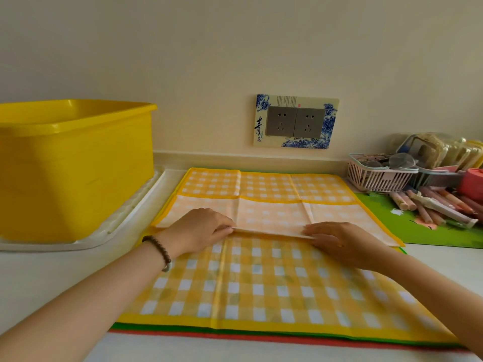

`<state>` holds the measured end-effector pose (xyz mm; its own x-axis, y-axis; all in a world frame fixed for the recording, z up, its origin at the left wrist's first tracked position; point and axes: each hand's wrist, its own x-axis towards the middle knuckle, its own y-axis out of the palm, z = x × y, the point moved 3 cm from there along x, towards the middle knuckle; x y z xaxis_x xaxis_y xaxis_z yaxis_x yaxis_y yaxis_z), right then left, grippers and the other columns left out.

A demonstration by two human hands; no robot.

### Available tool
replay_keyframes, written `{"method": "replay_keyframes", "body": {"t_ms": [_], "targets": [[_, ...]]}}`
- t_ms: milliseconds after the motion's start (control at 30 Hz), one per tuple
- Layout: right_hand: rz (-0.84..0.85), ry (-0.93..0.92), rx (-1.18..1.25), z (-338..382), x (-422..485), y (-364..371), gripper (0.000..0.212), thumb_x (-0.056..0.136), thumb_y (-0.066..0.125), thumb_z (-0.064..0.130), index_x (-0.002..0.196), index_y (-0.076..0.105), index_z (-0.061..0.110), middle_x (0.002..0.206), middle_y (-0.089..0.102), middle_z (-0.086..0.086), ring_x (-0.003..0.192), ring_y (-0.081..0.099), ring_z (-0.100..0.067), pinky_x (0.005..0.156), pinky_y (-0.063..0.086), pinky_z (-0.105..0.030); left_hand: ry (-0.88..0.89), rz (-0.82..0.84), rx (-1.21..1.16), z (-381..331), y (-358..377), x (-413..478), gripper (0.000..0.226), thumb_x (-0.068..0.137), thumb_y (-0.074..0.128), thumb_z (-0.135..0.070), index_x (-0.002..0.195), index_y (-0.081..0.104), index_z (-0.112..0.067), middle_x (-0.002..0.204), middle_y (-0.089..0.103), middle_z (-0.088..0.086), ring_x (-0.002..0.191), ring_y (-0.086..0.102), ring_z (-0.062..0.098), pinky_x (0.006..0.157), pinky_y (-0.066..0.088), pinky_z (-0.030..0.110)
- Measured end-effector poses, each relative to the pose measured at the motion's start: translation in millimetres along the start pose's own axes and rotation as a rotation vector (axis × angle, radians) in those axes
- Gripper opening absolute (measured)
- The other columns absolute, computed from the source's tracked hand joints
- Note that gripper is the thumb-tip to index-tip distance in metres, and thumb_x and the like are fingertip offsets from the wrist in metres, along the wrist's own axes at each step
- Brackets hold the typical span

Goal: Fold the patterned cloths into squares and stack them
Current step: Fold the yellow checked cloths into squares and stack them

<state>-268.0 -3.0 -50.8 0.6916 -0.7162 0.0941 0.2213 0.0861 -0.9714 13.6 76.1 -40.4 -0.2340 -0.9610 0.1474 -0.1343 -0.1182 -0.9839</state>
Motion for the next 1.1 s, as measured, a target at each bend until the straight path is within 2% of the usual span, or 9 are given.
{"method": "replay_keyframes", "body": {"t_ms": [133,300,400,533,633,733,800,900,1100], "targets": [[-0.052,0.066,-0.015,-4,-6,-10,0.031,0.096,0.048,0.031,0.124,0.060,0.026,0.122,0.063,0.010,0.112,0.059,-0.012,0.091,0.042,-0.020,-0.133,0.010,-0.210,9,-2,2,0.027,0.094,0.049,-0.039,0.104,0.071,-0.025,0.105,0.069,-0.010,0.098,0.061,0.010,0.089,0.047,0.034],[0.081,0.090,0.138,-3,-10,-34,0.020,0.095,0.052,0.029,0.103,0.070,0.030,0.092,0.070,0.019,0.086,0.064,-0.002,0.075,0.047,-0.017,-0.141,0.223,-0.377,3,-31,0,0.024,0.090,0.055,-0.042,0.069,0.066,-0.039,0.053,0.053,-0.021,0.052,0.044,-0.003,0.058,0.035,0.016],[0.229,0.102,0.209,2,-15,-56,0.015,0.090,0.054,0.040,0.089,0.069,0.040,0.084,0.067,0.031,0.079,0.060,0.013,0.075,0.044,-0.010,-0.171,0.377,-0.405,-2,-53,-6,0.019,0.086,0.057,-0.050,0.078,0.071,-0.040,0.070,0.065,-0.030,0.065,0.055,-0.014,0.069,0.040,0.010],[0.360,0.119,0.408,16,-20,-88,0.025,0.081,0.060,0.041,0.089,0.074,0.022,0.079,0.071,0.015,0.069,0.059,0.004,0.070,0.047,-0.013,-0.204,0.424,-0.423,-6,-80,-6,0.026,0.074,0.064,-0.055,0.087,0.073,-0.035,0.075,0.069,-0.025,0.068,0.059,-0.011,0.070,0.043,0.013],[0.257,0.114,0.399,17,-9,-106,0.018,0.086,0.061,0.032,0.089,0.072,0.017,0.068,0.068,0.011,0.059,0.057,0.002,0.060,0.045,-0.010,-0.184,0.206,-0.448,-3,-89,5,0.022,0.077,0.072,-0.039,0.098,0.067,-0.035,0.069,0.067,-0.021,0.064,0.055,-0.010,0.072,0.043,0.017],[0.054,0.066,0.169,8,13,-105,0.008,0.083,0.066,0.034,0.080,0.072,0.030,0.075,0.069,0.014,0.069,0.063,0.000,0.065,0.045,-0.007,-0.127,-0.130,-0.358,-5,-85,15,0.036,0.079,0.072,-0.026,0.112,0.060,-0.035,0.104,0.064,-0.011,0.097,0.056,0.003,0.091,0.043,0.024],[-0.002,0.056,0.037,-1,27,-93,0.009,0.083,0.067,0.031,0.087,0.072,0.025,0.079,0.067,0.015,0.075,0.064,-0.004,0.066,0.045,-0.007,-0.041,-0.245,-0.341,-17,-76,17,0.031,0.083,0.066,-0.022,0.112,0.063,-0.034,0.114,0.060,-0.009,0.107,0.055,0.006,0.096,0.041,0.024],[-0.077,0.108,0.053,-13,43,-71,0.013,0.084,0.068,0.027,0.090,0.074,0.017,0.083,0.068,0.007,0.079,0.064,-0.011,0.072,0.047,-0.016,0.022,-0.153,-0.399,-27,-50,20,0.026,0.089,0.059,-0.033,0.114,0.064,-0.032,0.122,0.060,-0.015,0.115,0.053,0.002,0.105,0.039,0.030],[-0.153,0.254,0.133,-41,65,-25,0.014,0.084,0.068,0.028,0.091,0.073,0.017,0.095,0.071,-0.003,0.092,0.064,-0.019,0.084,0.051,-0.035,-0.051,0.054,-0.059,-37,-7,31,0.052,0.093,0.038,-0.056,0.139,0.040,-0.034,0.147,0.039,-0.013,0.136,0.033,0.011,0.112,0.023,0.028]]}}
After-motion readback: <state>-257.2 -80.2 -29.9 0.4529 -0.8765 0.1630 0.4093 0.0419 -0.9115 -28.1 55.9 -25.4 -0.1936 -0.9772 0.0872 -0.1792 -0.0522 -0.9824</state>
